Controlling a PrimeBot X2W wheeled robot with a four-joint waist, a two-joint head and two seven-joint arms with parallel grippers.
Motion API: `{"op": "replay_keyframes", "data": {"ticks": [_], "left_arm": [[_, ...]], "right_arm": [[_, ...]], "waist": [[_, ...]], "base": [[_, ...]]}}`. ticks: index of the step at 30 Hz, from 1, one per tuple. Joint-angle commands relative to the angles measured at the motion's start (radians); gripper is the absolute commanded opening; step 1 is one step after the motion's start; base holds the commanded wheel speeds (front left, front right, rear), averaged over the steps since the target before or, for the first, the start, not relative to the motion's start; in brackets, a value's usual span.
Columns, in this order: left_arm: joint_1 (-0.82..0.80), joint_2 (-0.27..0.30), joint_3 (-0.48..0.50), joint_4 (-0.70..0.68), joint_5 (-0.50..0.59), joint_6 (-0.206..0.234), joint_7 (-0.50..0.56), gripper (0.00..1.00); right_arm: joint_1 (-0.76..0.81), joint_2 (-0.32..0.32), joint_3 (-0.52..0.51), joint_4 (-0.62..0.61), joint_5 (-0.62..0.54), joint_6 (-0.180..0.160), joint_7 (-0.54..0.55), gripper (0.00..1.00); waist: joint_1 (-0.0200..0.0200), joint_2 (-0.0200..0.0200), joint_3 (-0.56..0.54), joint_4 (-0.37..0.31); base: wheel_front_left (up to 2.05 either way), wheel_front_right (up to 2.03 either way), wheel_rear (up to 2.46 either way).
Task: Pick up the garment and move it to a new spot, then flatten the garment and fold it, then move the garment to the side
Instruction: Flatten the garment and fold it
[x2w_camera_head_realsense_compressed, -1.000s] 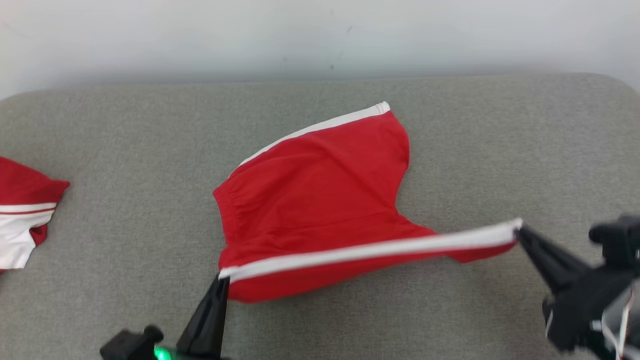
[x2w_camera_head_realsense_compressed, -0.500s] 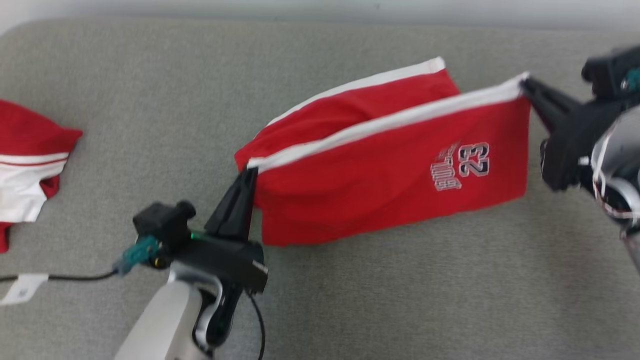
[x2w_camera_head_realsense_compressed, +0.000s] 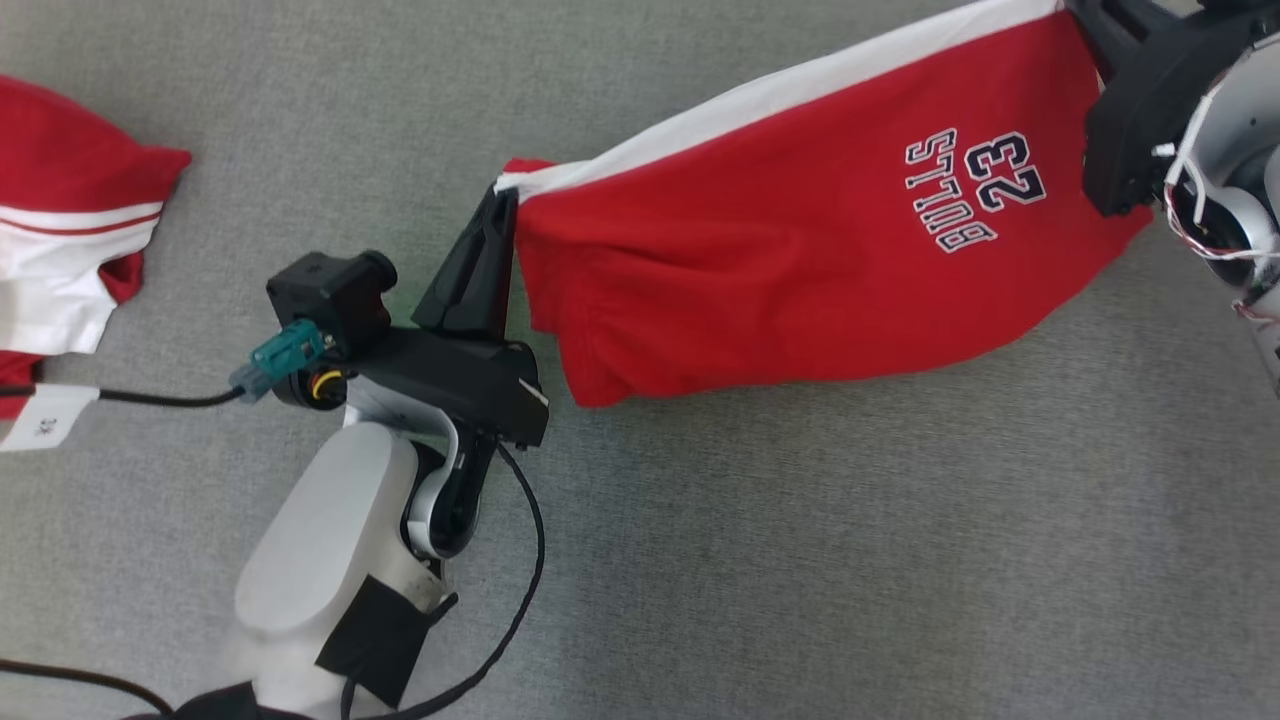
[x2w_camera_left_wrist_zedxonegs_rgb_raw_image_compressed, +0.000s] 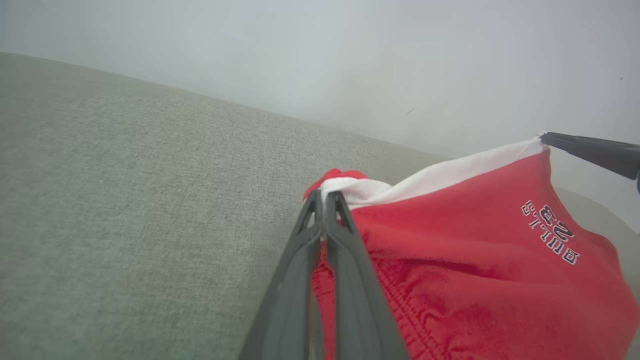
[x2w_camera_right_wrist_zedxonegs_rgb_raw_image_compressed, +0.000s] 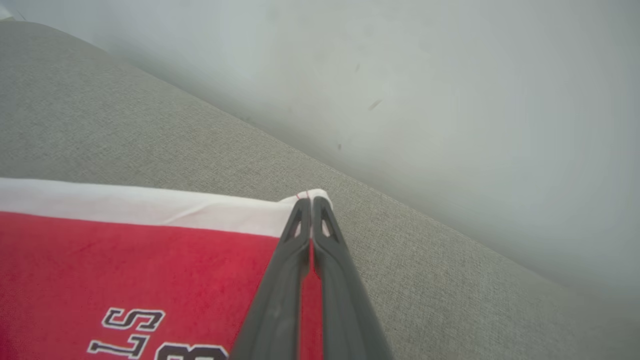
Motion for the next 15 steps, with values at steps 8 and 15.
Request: {"op": "replay_keyframes", "data": {"ticks": [8, 15], "left_arm": [[-0.081, -0.007, -0.021, 0.062, 0.020, -0.004, -0.022, 1.00], [-0.052, 0.015, 0.009, 0.055, 0.052, 0.004, -0.061, 1.00]], "right_arm": [[-0.097, 0.056, 0.037, 0.163, -0.030, -0.003, -0.108, 1.00], [-0.149, 0.126, -0.045, 0.322, -0.068, -0.003, -0.183, 1.00]], "waist": [[-0.0003, -0.0002, 0.041, 0.046], [-0.0003, -0.0002, 0.010, 0.041]], "base": [[0.00, 0.00, 0.00], [0.00, 0.00, 0.00]]}}
